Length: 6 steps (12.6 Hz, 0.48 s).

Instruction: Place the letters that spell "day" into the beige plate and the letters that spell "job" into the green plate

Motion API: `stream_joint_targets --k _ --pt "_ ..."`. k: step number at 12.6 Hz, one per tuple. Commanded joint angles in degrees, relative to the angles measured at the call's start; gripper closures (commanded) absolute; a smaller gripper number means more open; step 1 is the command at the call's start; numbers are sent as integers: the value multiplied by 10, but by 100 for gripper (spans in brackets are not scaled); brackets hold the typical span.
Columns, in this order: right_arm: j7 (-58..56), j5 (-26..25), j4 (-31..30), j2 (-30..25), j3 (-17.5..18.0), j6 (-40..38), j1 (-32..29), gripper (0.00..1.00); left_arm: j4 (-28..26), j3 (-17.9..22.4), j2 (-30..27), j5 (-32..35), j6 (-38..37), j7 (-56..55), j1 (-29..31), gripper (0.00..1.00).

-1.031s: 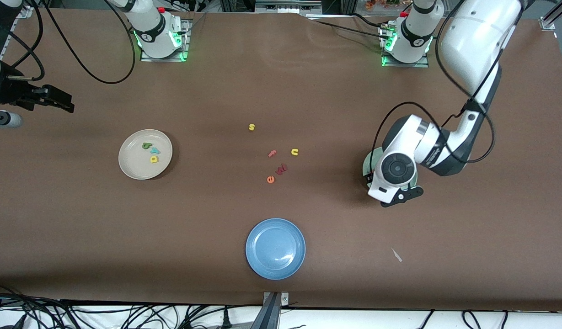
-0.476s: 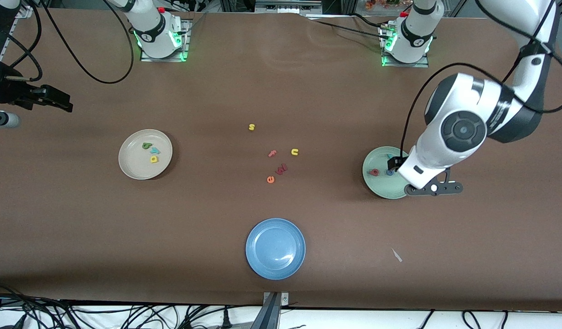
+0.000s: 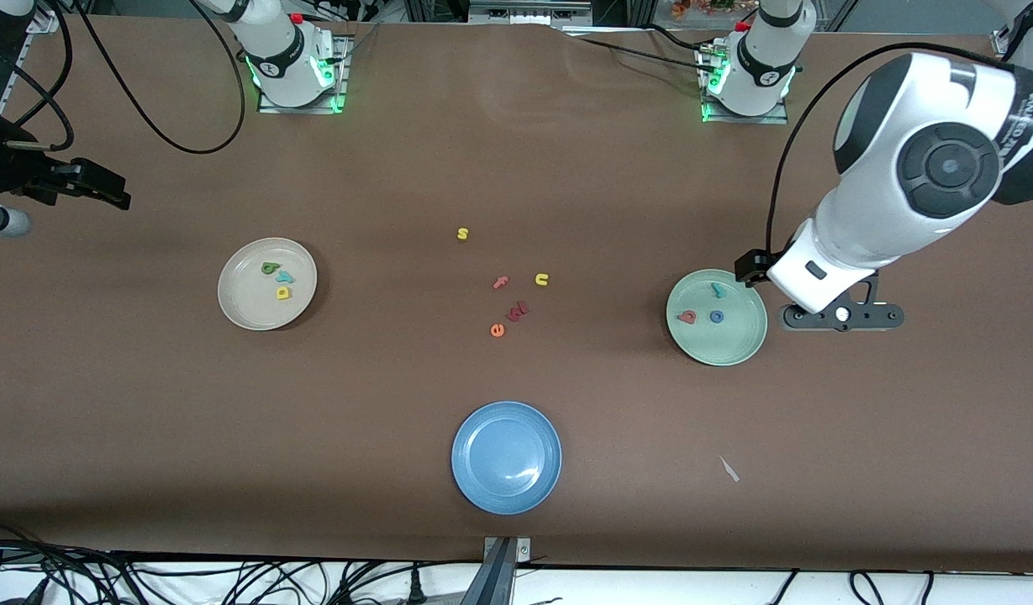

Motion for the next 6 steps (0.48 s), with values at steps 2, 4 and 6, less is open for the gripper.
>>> stream_joint_targets --k 2,4,6 --pt "1 -10 -2 -6 6 8 0 0 -6 20 -41 -118 -10 127 63 0" --pt "1 -10 -1 -5 7 23 2 0 -38 87 -86 -123 -10 158 23 0" --pt "1 -9 -2 -4 8 44 2 0 -70 169 -124 -122 -7 167 -56 0"
